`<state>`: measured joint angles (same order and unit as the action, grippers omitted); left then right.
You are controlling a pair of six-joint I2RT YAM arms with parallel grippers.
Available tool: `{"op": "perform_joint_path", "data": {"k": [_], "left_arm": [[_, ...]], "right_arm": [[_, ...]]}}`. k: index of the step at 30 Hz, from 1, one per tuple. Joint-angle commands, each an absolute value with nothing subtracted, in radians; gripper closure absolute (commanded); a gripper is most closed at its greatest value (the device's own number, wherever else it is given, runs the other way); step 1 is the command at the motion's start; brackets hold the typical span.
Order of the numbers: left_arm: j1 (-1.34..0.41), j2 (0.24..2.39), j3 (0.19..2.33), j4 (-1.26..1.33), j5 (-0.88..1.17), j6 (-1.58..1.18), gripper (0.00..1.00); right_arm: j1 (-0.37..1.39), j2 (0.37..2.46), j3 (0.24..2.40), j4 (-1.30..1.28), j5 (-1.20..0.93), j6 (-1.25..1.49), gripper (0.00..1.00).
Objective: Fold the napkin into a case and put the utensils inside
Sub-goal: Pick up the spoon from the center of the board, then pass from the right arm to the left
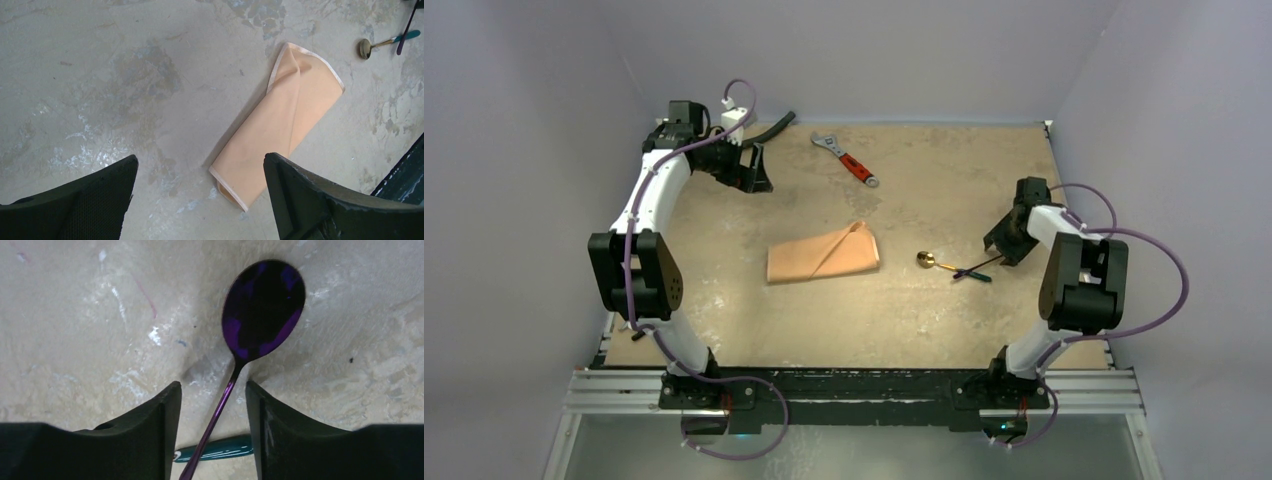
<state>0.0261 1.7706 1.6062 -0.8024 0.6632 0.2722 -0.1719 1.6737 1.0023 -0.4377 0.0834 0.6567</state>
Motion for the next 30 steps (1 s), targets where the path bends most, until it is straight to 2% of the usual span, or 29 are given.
{"op": "perform_joint_path", "data": {"k": [1,4,8,16,20,25,30], "left_arm": [[0.031,1.757,1.647,-0.827,0.688,0.302,0.02],[0.031,1.755,1.655,-0.838,0.689,0.321,0.02],[0.031,1.736,1.656,-0.835,0.718,0.354,0.02],[0.008,1.736,1.731,-0.925,0.783,0.453,0.01],[-0.085,1.706,1.742,-0.935,0.829,0.440,0.02],[-0.262,1.606,1.593,-0.791,0.821,0.294,0.02],[-0.342,1.575,1.516,-0.685,0.818,0.126,0.02]], "right_arm": [[-0.185,1.710,0.982,-0.365,0.105,0.692,0.55],[-0.187,1.714,0.971,-0.341,0.065,0.701,0.77],[-0.187,1.693,0.932,-0.308,0.013,0.709,1.00],[-0.123,1.516,0.881,-0.239,-0.109,0.798,1.00],[0.041,1.430,0.960,-0.227,-0.133,0.911,1.00],[0.246,1.406,1.059,-0.149,-0.104,1.064,1.00],[0.384,1.401,1.112,-0.018,-0.066,1.191,1.00]]}}
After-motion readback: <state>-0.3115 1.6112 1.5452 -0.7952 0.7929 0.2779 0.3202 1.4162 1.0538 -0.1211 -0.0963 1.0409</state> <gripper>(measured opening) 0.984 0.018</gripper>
